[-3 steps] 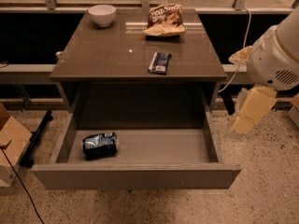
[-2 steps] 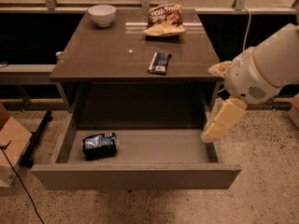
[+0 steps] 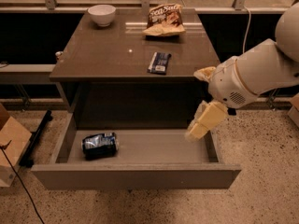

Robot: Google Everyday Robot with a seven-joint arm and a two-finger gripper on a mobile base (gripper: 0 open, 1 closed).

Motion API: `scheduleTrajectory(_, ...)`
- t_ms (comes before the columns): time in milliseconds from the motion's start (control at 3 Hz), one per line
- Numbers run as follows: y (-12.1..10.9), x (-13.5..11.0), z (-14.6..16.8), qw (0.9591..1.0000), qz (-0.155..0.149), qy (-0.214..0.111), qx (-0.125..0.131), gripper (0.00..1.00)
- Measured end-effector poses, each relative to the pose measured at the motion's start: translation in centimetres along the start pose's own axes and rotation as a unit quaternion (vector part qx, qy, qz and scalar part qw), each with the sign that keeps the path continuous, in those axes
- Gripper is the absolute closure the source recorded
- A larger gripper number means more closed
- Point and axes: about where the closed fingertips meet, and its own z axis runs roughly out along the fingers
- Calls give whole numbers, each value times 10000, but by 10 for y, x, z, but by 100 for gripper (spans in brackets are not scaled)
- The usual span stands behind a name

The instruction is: Pick pepsi can from top drawer and place on counter

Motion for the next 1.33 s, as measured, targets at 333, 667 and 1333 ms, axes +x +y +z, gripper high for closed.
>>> scheduleTrajectory(333, 7, 0, 12, 9999, -38, 74, -94, 0)
scheduleTrajectory(667, 11, -1, 51, 9993, -25, -214, -306, 0)
scheduleTrajectory(1333, 4, -7, 111, 9956, 116, -802, -481, 0)
